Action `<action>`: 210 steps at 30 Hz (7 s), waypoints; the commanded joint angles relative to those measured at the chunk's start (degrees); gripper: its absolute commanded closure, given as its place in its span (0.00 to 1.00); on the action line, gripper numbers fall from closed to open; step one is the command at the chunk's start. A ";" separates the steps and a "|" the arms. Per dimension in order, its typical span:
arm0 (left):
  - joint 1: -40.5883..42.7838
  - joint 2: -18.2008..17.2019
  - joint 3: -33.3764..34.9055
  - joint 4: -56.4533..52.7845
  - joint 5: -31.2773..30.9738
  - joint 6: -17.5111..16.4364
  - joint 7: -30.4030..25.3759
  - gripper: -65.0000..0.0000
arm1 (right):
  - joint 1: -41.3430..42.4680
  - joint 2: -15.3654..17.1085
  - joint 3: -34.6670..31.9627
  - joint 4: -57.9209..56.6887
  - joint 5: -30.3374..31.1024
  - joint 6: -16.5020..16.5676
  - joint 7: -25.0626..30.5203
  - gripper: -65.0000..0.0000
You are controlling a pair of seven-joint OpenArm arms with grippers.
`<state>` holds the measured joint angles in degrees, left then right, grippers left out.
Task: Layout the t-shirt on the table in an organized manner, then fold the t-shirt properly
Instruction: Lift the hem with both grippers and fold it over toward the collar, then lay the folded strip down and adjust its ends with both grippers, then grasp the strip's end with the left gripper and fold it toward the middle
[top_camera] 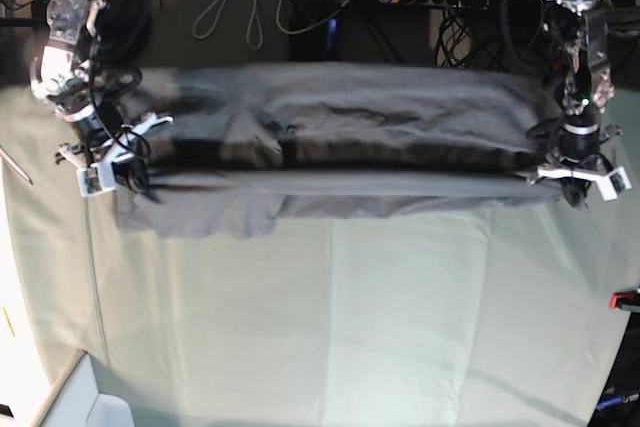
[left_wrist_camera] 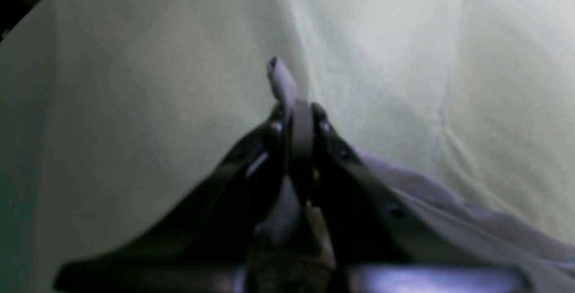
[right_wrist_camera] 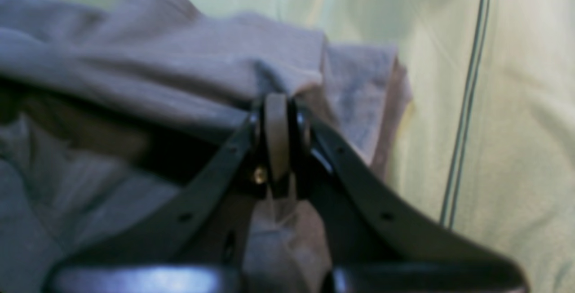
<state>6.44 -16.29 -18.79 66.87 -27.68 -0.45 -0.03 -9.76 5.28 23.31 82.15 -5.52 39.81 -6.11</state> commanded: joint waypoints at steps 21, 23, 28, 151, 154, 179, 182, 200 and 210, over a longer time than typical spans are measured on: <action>6.27 -0.72 -4.03 3.94 -0.05 0.14 -2.03 1.00 | -4.35 0.57 5.74 1.24 0.82 0.19 4.48 1.00; 6.35 -0.10 -4.55 3.77 -0.05 0.14 -2.03 1.00 | -4.35 0.48 5.48 1.06 0.82 0.19 4.39 1.00; 6.53 -0.01 -4.47 3.41 -0.05 0.14 -1.86 1.00 | -4.44 0.39 5.30 -1.84 0.73 0.19 4.39 1.00; 6.35 4.65 -4.64 -3.62 -0.05 0.05 -1.77 1.00 | -11.74 -9.72 5.66 14.33 0.73 0.19 -15.12 1.00; 6.35 4.65 -4.64 -3.62 -0.05 0.05 -1.77 1.00 | -12.53 -9.72 5.66 13.19 0.73 0.19 -15.03 1.00; 6.71 4.65 -4.73 -2.83 -0.05 0.05 -1.77 1.00 | -11.30 -8.31 13.22 11.61 0.73 0.19 -15.12 0.49; 6.88 4.65 -4.73 -2.65 -0.05 0.05 -1.86 1.00 | -10.24 -8.31 16.12 11.61 0.73 0.19 -15.12 0.49; 16.82 11.59 -1.04 28.56 0.39 0.14 -1.77 1.00 | -9.19 -8.49 16.91 11.61 0.73 0.19 -15.39 0.49; 13.56 12.12 27.01 26.54 1.18 0.76 -1.95 1.00 | -9.01 -8.40 16.91 11.61 0.46 0.19 -15.47 0.49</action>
<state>20.47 -4.10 8.32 92.42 -26.76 0.71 -0.27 -18.90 -3.64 40.01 92.73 -5.65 39.81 -22.72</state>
